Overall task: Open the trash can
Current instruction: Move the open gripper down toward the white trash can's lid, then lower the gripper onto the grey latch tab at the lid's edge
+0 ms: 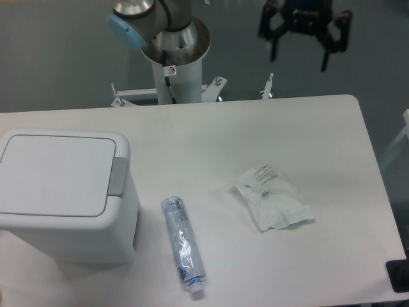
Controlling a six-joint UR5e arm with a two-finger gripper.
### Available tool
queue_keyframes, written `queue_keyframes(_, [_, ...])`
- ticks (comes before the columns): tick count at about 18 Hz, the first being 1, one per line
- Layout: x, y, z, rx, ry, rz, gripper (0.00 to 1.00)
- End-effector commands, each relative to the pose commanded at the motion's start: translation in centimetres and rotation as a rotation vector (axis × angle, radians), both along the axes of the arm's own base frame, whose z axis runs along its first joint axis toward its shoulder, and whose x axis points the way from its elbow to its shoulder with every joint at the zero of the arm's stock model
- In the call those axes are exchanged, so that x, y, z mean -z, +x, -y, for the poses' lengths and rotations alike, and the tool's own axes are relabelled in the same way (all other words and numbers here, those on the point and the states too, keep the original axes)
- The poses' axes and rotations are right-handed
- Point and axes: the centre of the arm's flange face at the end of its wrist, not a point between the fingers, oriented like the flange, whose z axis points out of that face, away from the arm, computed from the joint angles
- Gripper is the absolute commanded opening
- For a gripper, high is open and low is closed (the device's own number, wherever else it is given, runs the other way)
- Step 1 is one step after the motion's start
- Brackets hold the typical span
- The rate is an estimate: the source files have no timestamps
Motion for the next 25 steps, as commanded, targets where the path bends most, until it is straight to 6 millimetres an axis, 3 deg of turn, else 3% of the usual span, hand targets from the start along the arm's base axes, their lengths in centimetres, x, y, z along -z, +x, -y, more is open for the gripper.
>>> queue_keyframes(5, [0.1,3.5,-6.9,-0.253,0.209,0.164,1.0])
queue_keyframes(11, [3.0,7.1,-12.9,-0.342,0.284,0.23,1.0])
queue_keyframes(19, [6.5,9.1,-16.6,-0.282,0.243,0.262,1.0])
queue_keyframes(25, [8.0,9.1,-17.3,-0.277,0.228,0.271,1.0])
